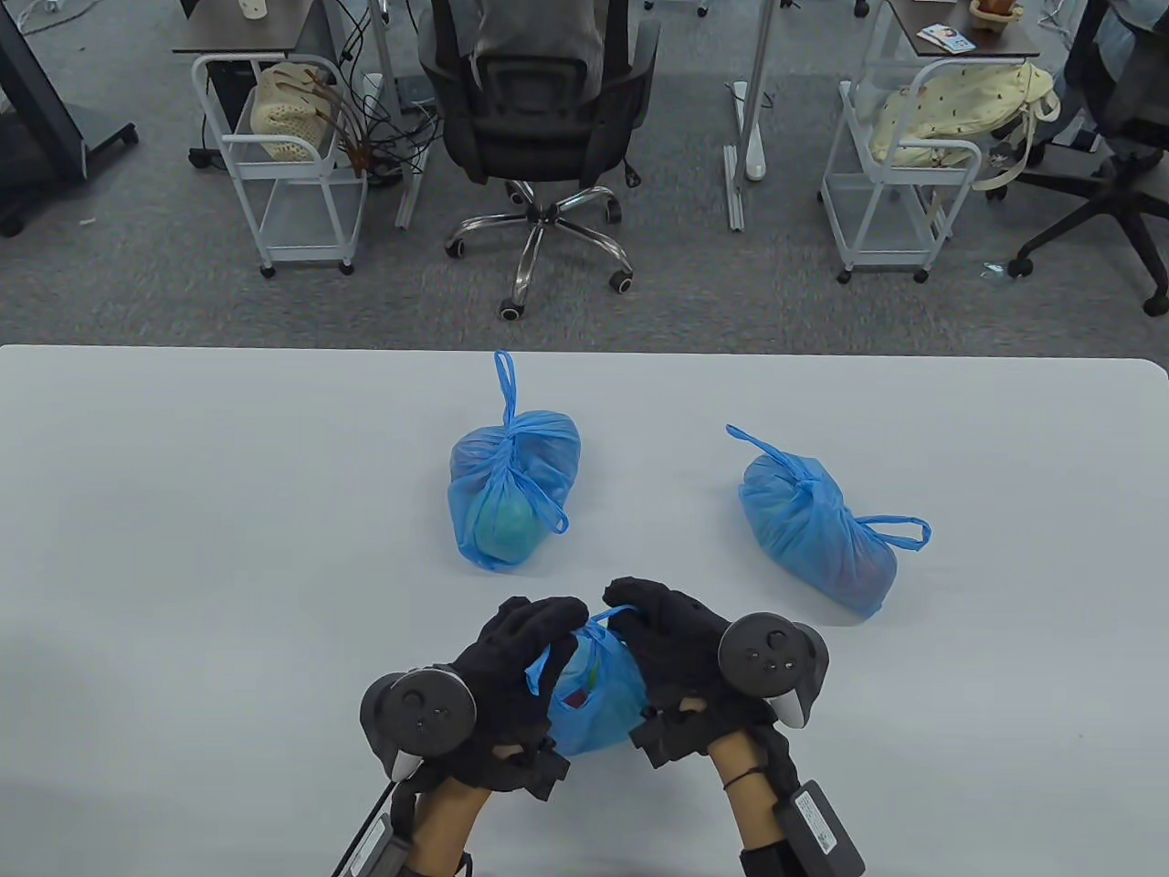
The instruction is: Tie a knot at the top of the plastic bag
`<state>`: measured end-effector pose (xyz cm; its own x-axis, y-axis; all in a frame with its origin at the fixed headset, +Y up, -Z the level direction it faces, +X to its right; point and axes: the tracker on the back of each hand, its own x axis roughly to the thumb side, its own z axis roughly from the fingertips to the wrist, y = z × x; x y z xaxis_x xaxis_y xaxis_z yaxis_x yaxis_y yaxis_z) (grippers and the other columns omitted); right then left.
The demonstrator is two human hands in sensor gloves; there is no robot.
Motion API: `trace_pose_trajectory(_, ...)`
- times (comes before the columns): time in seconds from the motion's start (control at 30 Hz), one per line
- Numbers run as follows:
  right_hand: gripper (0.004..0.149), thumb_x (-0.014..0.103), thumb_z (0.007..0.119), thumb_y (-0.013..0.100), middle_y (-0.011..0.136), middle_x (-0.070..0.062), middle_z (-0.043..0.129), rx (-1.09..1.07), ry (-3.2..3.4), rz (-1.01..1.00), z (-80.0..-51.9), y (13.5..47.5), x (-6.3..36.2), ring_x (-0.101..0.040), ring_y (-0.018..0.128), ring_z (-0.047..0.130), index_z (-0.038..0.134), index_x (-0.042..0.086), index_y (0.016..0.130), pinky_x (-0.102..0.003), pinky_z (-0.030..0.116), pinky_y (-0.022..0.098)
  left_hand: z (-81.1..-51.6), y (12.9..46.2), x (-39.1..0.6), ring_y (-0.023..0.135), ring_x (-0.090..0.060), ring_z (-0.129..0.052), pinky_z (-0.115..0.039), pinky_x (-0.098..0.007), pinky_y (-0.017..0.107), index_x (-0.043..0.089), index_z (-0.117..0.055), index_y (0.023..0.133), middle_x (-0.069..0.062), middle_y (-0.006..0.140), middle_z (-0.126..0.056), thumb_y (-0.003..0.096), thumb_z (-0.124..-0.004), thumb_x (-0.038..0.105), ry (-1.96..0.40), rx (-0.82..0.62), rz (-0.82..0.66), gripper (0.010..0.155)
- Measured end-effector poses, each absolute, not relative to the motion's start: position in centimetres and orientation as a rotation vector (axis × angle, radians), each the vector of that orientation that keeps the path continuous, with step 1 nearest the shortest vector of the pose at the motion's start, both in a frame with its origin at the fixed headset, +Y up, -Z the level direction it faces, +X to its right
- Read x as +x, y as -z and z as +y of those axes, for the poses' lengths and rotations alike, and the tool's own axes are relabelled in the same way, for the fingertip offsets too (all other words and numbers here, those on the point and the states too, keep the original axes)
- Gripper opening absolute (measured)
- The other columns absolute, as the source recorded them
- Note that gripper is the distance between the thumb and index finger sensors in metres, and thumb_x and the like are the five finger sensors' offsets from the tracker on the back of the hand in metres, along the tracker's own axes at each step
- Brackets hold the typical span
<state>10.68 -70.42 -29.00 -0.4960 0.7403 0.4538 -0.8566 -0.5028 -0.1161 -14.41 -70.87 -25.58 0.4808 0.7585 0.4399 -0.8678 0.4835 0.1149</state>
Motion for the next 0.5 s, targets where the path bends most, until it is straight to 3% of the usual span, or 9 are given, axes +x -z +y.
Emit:
trace_pose_trajectory(0.3, 0.034, 0.028, 0.077, 0.045, 0.037, -0.003, 0.1, 0.506, -2.532, -0.719, -69.5, 28.1, 10.5, -0.026, 0.029, 0.106, 0.091, 0.013, 0.073, -0.059, 0.082, 0.037, -71.4, 26.0, -15.9, 0.064, -0.031, -0.108, -0.067, -0.057, 0.066, 0.022, -0.092, 0.084, -0.009, 0.079, -0.104, 0.0502, -0.071, 0.043, -0.972, 0.261, -0.121, 0.046)
trace_pose_trajectory(0.5, 0.033, 0.027, 0.076, 0.044, 0.038, -0.002, 0.101, 0.451, -2.654, -0.63, -70.0, 28.6, 10.8, -0.028, 0.032, 0.107, 0.091, 0.013, 0.07, -0.059, 0.081, 0.038, -71.7, 26.5, -16.1, 0.063, -0.03, -0.109, -0.07, -0.056, 0.064, 0.023, -0.094, 0.083, -0.008, 0.077, -0.105, 0.05, -0.071, 0.045, -0.788, 0.185, -0.034, 0.046)
